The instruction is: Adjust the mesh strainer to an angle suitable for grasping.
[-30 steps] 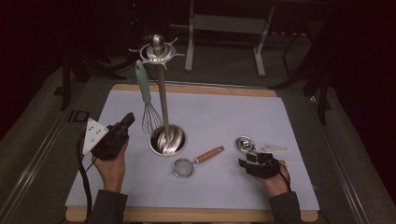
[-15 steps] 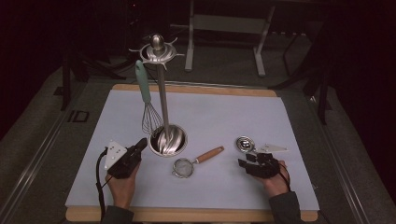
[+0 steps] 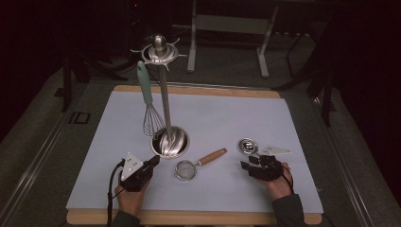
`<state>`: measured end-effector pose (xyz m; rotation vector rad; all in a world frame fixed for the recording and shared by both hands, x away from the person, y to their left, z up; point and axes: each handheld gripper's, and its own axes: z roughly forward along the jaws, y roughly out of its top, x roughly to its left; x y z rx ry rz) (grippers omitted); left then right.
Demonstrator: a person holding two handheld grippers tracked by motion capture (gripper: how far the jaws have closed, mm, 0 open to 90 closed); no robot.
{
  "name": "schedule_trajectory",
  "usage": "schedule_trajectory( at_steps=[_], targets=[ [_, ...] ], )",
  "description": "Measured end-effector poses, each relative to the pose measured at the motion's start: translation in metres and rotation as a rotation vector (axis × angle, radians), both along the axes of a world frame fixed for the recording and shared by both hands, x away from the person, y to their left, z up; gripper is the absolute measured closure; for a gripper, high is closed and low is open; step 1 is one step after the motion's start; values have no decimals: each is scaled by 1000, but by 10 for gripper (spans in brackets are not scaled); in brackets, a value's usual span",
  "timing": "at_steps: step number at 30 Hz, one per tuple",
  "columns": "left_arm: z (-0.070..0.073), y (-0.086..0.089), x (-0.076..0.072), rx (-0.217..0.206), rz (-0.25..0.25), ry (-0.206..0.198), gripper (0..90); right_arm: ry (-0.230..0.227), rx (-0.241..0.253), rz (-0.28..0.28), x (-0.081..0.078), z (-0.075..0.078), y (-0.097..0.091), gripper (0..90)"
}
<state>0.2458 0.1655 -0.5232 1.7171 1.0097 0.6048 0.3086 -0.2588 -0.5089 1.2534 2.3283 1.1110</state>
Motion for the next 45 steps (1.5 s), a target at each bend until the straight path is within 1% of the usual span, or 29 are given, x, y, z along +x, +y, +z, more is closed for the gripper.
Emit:
schedule_trajectory(
  at_steps=[4, 6, 7, 10, 13, 17, 21, 23, 27, 31, 34, 36, 38, 40, 41, 43, 45],
  targets=[
    [-6, -9, -1, 31, -35, 34, 893, 1, 3, -5, 0, 1, -1, 541],
    [-8, -12, -2, 33, -47, 48, 892, 0, 4, -4, 0, 1, -1, 541],
    [-9, -14, -2, 49, -58, 55, 892, 1, 4, -3, 0, 1, -1, 542],
    [-11, -19, -2, 65, -80, 78, 891, 1, 2, 3, 0, 0, 0, 541],
    [-14, -23, -2, 96, -98, 103, 893, 1, 0, 7, 0, 0, 2, 541],
    [-14, -27, -4, 126, -137, 105, 894, 3, 0, 8, 0, 0, 2, 541],
    [-14, -31, -5, 139, -159, 110, 895, 4, -3, 17, 0, -1, 4, 541],
    [-14, -33, -5, 142, -171, 112, 895, 5, -5, 24, 0, -3, 8, 540],
    [-14, -36, -5, 145, -175, 116, 896, 6, -17, 46, -1, -4, 16, 540],
    [-14, -40, -6, 151, -192, 120, 896, 9, -22, 56, -1, -5, 21, 540],
    [-14, -43, -7, 137, -203, 122, 896, 11, -21, 57, -1, -6, 22, 540],
    [-14, -45, -7, 139, -210, 122, 897, 12, -21, 57, -1, -6, 23, 540],
    [-14, -50, -8, 134, -230, 125, 896, 13, -22, 60, -1, -6, 23, 540],
    [-14, -56, -9, 161, -249, 128, 896, 12, -22, 60, -1, -6, 23, 540],
    [-14, -60, -10, 164, -257, 124, 896, 11, -22, 60, 0, -6, 23, 540],
    [-13, -64, -11, 149, -274, 124, 896, 11, -21, 60, 0, -6, 24, 540],
    [-13, -68, -11, 154, -286, 122, 895, 11, -22, 60, 0, -6, 24, 540]
  ],
)
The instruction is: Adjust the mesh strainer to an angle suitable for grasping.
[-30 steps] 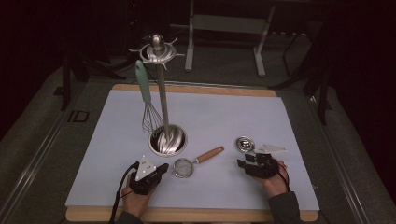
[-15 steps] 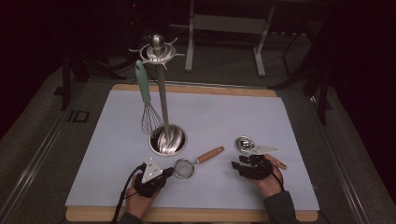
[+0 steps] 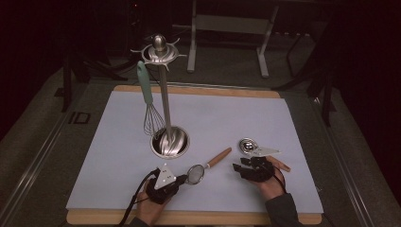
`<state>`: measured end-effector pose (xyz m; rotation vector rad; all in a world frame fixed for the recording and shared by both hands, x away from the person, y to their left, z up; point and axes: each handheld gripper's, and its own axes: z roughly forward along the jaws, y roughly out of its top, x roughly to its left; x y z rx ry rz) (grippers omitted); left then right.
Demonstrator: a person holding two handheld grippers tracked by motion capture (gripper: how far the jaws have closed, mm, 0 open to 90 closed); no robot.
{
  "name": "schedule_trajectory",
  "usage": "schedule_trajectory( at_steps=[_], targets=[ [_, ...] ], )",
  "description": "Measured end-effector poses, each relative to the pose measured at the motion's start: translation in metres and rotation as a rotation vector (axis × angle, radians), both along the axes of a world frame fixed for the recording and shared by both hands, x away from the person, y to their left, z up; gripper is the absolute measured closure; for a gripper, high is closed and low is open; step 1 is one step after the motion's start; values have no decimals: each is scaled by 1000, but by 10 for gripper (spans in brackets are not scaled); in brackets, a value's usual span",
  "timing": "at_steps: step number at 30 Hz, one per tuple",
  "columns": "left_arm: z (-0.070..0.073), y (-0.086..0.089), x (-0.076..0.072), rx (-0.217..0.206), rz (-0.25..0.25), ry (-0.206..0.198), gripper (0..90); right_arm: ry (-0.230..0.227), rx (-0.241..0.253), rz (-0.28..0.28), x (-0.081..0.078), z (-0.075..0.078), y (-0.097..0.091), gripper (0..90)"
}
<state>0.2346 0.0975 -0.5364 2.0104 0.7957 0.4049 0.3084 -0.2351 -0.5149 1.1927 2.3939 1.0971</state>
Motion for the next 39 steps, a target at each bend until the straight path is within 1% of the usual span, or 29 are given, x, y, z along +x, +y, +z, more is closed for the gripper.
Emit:
schedule_trajectory(
  at_steps=[3, 5, 12, 15, 17, 20, 21, 22, 26, 27, 29, 30, 32, 33, 34, 35, 36, 37, 39],
  targets=[
    [0, -2, 0, 7, -4, -4, 890, 0, 0, -1, 0, 0, 0, 540],
    [1, 1, 2, 16, 14, -8, 882, 0, 2, -2, 0, 0, 0, 540],
    [3, 16, 5, -19, 55, -8, 883, 3, -1, 3, 1, -2, 3, 540],
    [3, 20, 6, -22, 65, -12, 883, 4, -5, 5, 2, -2, 5, 540],
    [4, 25, 8, -37, 77, -18, 884, 5, -8, 9, 3, -2, 8, 541],
    [6, 33, 10, -49, 102, -25, 884, 5, -12, 13, 4, -3, 11, 547],
    [6, 33, 10, -49, 102, -25, 884, 5, -12, 13, 4, -3, 11, 547],
    [7, 39, 12, -52, 118, -33, 884, 6, -17, 15, 5, -3, 12, 550],
    [9, 57, 17, -71, 180, -36, 884, 5, -33, 29, 8, -5, 19, 597],
    [9, 62, 19, -66, 193, -37, 883, 3, -40, 30, 8, -5, 19, 618],
    [10, 74, 21, -77, 233, -39, 883, 4, -57, 34, 10, -6, 22, 671],
    [10, 79, 23, -76, 250, -40, 883, 4, -66, 38, 11, -6, 23, 696],
    [11, 88, 25, -67, 283, -43, 882, 8, -79, 36, 12, -7, 26, 777],
    [11, 88, 25, -67, 283, -43, 881, 8, -79, 36, 12, -7, 26, 777],
    [11, 97, 28, -65, 315, -41, 881, 7, -91, 36, 14, -8, 28, 820],
    [10, 101, 29, -59, 332, -39, 878, 14, -105, 36, 16, -9, 31, 890],
    [10, 104, 29, -58, 345, -36, 876, 16, -114, 37, 17, -10, 33, 898],
    [10, 109, 30, -65, 364, -35, 876, 18, -118, 38, 18, -11, 34, 899],
    [10, 115, 31, -71, 390, -36, 874, 22, -119, 32, 22, -11, 37, 900]
  ],
)
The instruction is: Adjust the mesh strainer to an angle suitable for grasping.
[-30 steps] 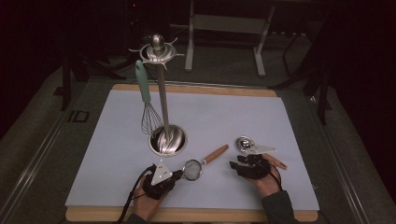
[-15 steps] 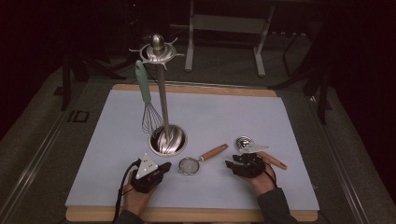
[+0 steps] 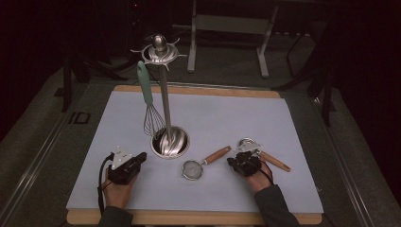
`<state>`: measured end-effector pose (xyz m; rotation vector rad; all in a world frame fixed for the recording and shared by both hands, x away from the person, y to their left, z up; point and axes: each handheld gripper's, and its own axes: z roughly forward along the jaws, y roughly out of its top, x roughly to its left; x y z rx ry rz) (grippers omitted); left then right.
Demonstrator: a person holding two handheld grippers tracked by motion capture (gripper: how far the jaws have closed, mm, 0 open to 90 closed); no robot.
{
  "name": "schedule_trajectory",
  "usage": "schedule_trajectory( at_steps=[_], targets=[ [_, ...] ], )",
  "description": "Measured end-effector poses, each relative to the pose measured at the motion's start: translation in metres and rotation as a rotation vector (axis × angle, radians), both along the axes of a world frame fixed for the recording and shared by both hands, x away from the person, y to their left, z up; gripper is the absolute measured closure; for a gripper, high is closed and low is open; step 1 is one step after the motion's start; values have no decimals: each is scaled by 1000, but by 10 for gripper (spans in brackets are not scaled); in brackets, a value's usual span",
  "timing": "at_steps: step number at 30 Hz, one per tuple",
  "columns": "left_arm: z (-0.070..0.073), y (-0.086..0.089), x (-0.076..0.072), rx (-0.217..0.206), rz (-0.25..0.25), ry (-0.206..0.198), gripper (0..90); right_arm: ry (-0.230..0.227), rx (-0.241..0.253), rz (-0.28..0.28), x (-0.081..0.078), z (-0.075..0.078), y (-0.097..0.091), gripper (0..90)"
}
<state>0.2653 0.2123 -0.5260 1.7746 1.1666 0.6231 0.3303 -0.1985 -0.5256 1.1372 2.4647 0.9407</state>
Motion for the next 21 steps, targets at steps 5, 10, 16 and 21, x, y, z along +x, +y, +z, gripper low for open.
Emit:
schedule_trajectory(
  at_steps=[5, 10, 16, 21],
  targets=[
    [-3, 10, 1, -12, 40, 9, 871, 3, -22, -4, 12, 2, 8, 900],
    [-6, 10, 3, -10, 49, 15, 871, 5, -42, -5, 26, 4, 20, 900],
    [-9, 11, 4, -12, 55, 23, 871, 17, -62, 1, 45, 7, 37, 900],
    [-10, 13, 4, -22, 59, 26, 871, 25, -57, -13, 63, 11, 52, 900]
  ],
)
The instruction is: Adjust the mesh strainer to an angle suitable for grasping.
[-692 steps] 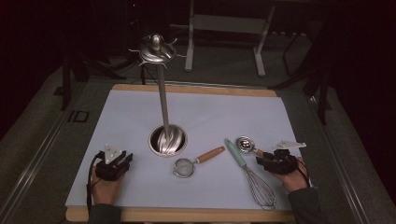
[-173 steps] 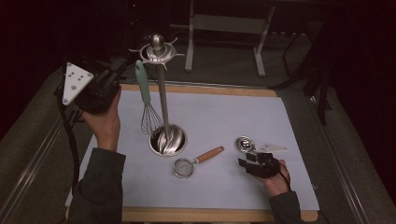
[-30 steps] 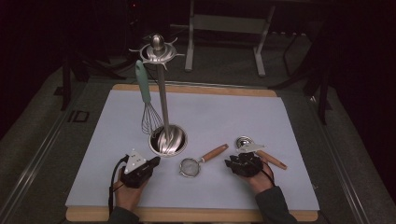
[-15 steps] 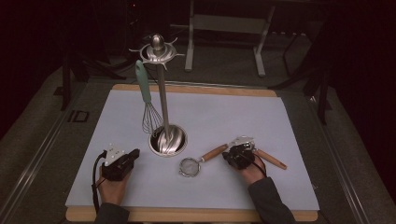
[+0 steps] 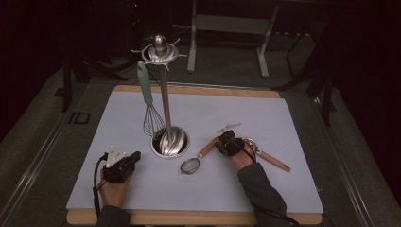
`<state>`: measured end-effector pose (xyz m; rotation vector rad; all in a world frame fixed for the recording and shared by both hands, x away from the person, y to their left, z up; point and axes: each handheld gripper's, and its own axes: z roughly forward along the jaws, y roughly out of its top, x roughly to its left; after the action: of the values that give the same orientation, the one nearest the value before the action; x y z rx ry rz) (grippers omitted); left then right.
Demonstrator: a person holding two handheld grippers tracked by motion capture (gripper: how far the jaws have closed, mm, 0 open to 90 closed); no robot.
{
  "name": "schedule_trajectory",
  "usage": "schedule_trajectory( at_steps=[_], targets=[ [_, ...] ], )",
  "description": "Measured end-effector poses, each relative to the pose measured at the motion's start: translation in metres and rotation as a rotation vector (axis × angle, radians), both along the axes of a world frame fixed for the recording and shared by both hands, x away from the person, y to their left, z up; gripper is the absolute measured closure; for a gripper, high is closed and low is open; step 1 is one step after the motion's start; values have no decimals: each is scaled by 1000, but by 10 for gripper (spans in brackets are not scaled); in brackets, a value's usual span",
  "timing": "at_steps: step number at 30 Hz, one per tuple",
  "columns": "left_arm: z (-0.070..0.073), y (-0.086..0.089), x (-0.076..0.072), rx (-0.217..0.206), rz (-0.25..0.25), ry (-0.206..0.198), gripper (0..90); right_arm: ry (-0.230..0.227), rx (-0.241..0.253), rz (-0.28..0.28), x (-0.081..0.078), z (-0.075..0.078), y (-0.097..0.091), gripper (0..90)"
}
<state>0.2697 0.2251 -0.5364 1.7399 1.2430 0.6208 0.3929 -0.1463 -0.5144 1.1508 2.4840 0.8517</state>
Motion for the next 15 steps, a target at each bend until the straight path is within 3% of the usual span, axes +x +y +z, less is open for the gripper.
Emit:
schedule_trajectory(
  at_steps=[8, 15],
  targets=[
    [-1, -1, 0, 6, -4, 2, 871, 27, 22, -12, 23, 4, 19, 900],
    [-1, -1, 0, 1, -4, 2, 871, 67, 71, -12, 29, 1, 30, 900]
  ],
)
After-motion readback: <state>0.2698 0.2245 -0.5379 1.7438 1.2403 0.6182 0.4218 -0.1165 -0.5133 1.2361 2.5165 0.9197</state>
